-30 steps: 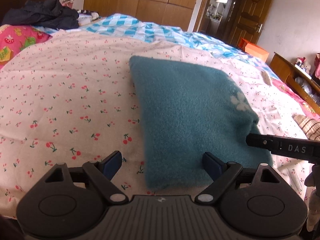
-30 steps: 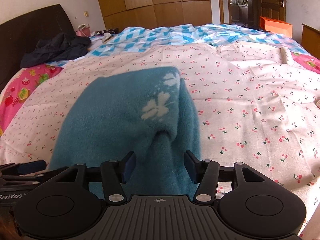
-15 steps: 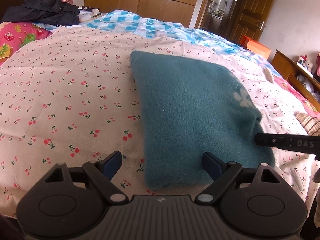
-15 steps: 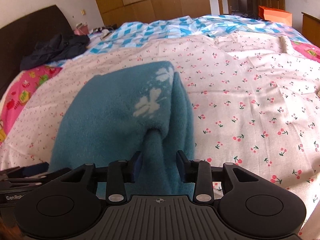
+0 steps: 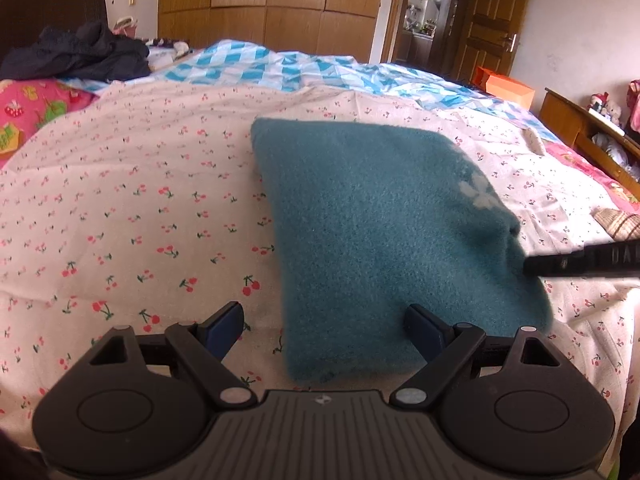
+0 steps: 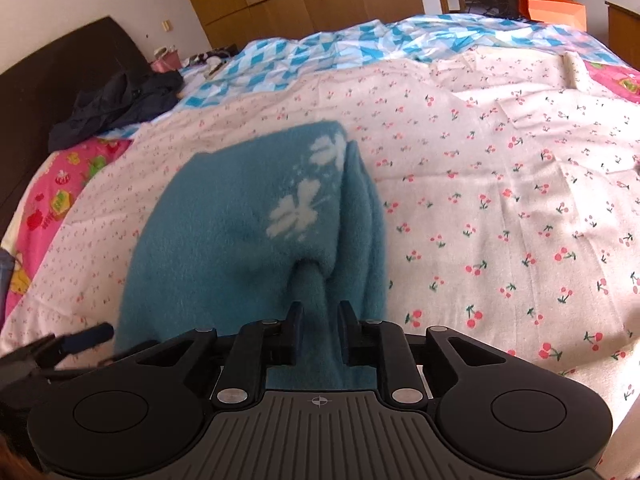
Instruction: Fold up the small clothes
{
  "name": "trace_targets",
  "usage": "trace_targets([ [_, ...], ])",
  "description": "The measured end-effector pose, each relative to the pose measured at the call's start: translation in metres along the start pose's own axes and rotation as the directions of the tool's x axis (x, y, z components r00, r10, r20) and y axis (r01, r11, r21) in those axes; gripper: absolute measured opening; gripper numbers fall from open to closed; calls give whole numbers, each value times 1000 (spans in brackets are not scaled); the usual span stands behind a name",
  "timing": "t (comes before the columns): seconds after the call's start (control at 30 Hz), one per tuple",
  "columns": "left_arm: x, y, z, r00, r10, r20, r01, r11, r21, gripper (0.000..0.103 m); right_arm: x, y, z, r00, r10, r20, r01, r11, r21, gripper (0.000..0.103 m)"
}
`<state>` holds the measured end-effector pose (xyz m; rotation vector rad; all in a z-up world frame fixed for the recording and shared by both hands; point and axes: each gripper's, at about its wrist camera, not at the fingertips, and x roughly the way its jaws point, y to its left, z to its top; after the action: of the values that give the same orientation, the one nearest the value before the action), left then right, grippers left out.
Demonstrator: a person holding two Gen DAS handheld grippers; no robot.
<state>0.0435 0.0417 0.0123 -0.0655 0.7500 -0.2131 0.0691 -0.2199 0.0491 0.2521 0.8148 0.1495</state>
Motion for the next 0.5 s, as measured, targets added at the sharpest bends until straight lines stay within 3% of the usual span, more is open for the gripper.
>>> trace_targets([
  [0.03, -1, -2, 0, 1000, 1, 10, -1, 1000, 7, 93, 0, -2, 8, 1000, 2, 24, -2, 1000, 19, 24],
  [0.17, -1, -7, 0, 1000, -4, 21, 4, 1000, 25, 93, 24, -4, 34, 999, 14, 41, -17, 997, 70, 52],
  [0.3, -3, -4, 0, 999, -7, 37, 7, 1000, 12, 93, 63, -1, 44, 1000, 7, -30, -5, 997, 81, 51],
  [0.33, -3, -2, 1, 999, -6, 40, 6, 1000, 2, 93, 68, 2, 43, 999, 0, -36, 3, 997, 71, 44],
  [0.37, -3, 0, 2, 999, -6, 42, 7, 1000, -10, 93, 69, 4, 43, 999, 19, -40, -16, 998, 65, 29],
  [0.5, -6, 6, 3, 998, 0, 68, 4, 999, -54, 93, 51, -1, 49, 999, 32, 7, -32, 998, 45, 15],
])
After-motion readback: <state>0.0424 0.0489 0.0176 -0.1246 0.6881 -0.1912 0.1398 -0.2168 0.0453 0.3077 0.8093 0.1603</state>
